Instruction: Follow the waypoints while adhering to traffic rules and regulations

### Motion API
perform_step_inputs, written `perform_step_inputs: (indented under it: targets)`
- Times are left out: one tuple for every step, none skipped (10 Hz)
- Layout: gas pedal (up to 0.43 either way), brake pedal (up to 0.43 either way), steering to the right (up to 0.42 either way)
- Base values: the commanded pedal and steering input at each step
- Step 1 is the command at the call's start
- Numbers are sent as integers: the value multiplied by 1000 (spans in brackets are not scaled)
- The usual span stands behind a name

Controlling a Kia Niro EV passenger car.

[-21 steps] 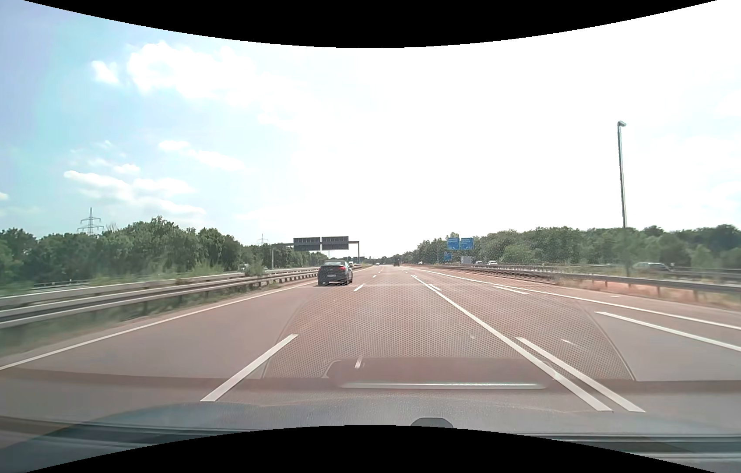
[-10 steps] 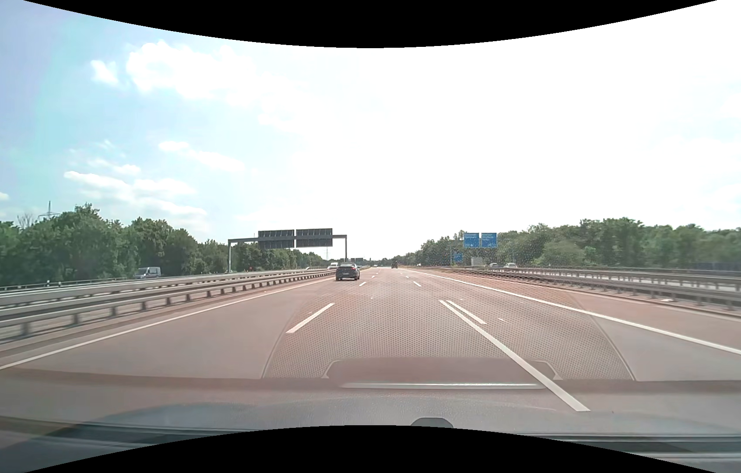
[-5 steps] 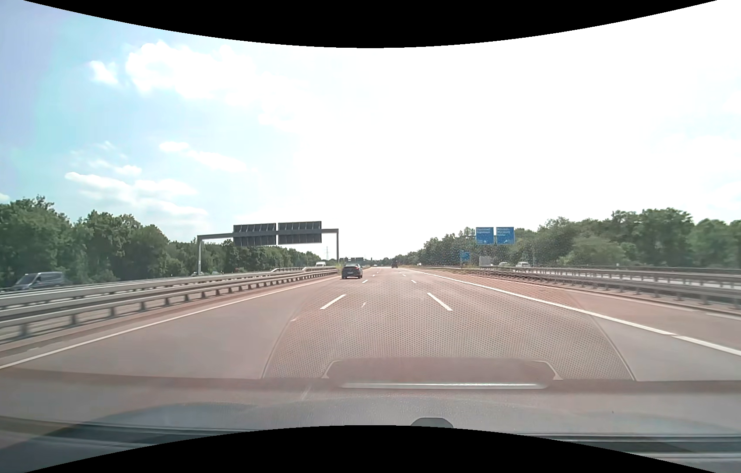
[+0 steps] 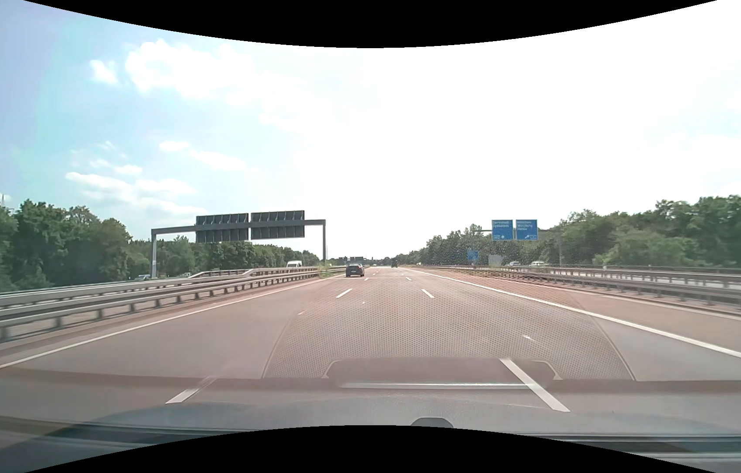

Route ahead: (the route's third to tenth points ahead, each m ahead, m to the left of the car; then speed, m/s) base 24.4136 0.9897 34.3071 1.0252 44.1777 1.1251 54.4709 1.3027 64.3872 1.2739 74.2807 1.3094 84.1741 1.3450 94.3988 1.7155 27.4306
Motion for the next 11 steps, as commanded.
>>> perform_step_inputs:
  targets:
    - [228, 0, -5]
    - [228, 0, -6]
    - [228, 0, -6]
    - [228, 0, -9]
    - [228, 0, -10]
    - [228, 0, -10]
    - [228, 0, -10]
    - [228, 0, -10]
    - [228, 0, -9]
    - [228, 0, -8]
    - [228, 0, -7]
